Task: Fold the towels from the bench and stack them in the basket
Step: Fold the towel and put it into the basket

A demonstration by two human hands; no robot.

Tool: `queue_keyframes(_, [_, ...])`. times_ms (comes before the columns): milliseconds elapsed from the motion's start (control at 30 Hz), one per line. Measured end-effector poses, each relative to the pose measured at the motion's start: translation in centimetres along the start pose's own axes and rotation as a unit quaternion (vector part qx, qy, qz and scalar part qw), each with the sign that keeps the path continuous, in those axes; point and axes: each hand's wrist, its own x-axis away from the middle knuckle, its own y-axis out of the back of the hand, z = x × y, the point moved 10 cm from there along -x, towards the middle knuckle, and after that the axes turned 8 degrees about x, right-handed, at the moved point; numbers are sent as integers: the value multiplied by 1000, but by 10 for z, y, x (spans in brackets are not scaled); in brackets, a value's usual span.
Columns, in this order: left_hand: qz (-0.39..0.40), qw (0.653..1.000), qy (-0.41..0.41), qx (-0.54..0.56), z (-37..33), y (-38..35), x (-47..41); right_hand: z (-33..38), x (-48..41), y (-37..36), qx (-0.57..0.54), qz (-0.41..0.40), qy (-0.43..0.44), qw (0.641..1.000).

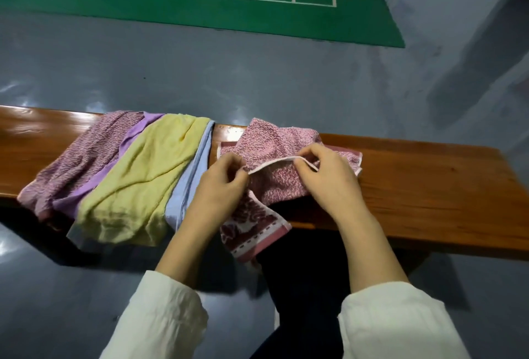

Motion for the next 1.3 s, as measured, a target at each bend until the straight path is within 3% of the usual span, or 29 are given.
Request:
queue_keyframes(133, [42, 988, 27, 149, -9, -9, 6, 33, 9, -21, -191, 101, 103, 971])
queue_keyframes(233, [94, 970, 37, 219, -13, -22, 11, 39, 9, -33, -176, 115, 121, 970])
queue_keyframes(333, [111, 975, 39, 190, -9, -24, 13, 35, 5, -28, -194, 90, 104, 971])
queue_keyframes(433, [109, 989, -36, 96, -18, -20, 12, 34, 5, -22, -193, 73, 109, 972])
queue_keyframes(567, [46, 992, -109, -33, -28, -7, 5, 24, 3, -5, -185, 16, 77, 980])
queue_keyframes(767, [-10, 995, -76, -64, -17, 22, 3, 14, 4, 4, -153, -17, 43, 987])
queue_keyframes(1067, [1, 999, -16, -36, 2, 49, -4, 11, 4, 9, -104, -33, 38, 993])
queue_keyframes(1300, [-149, 983, -68, 80, -10, 75, -3, 25, 8, 17, -114, -55, 115, 985])
